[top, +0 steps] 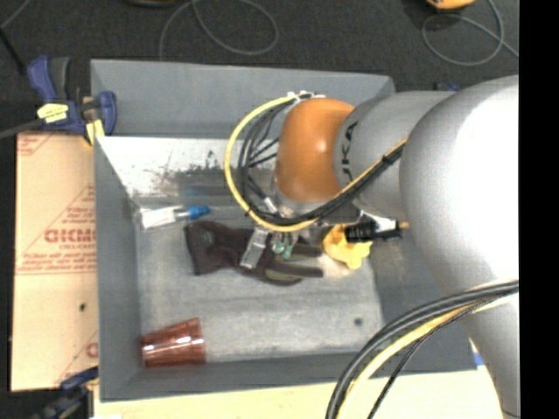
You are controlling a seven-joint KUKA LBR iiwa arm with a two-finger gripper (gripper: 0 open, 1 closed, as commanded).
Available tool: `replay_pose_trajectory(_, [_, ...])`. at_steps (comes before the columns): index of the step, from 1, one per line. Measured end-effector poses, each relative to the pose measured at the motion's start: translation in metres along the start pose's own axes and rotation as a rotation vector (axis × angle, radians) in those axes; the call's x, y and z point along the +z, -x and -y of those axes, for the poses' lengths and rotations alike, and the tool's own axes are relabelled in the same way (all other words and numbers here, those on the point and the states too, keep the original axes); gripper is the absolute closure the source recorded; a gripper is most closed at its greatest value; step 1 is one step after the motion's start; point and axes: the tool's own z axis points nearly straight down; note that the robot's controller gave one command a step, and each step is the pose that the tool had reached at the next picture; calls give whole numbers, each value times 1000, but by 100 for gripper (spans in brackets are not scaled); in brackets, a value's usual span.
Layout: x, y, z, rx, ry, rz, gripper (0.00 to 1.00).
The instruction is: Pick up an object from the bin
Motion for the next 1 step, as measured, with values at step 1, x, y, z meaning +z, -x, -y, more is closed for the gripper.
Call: replay_pose_trajectory(1, [-17,2,-1,0,3,5,100])
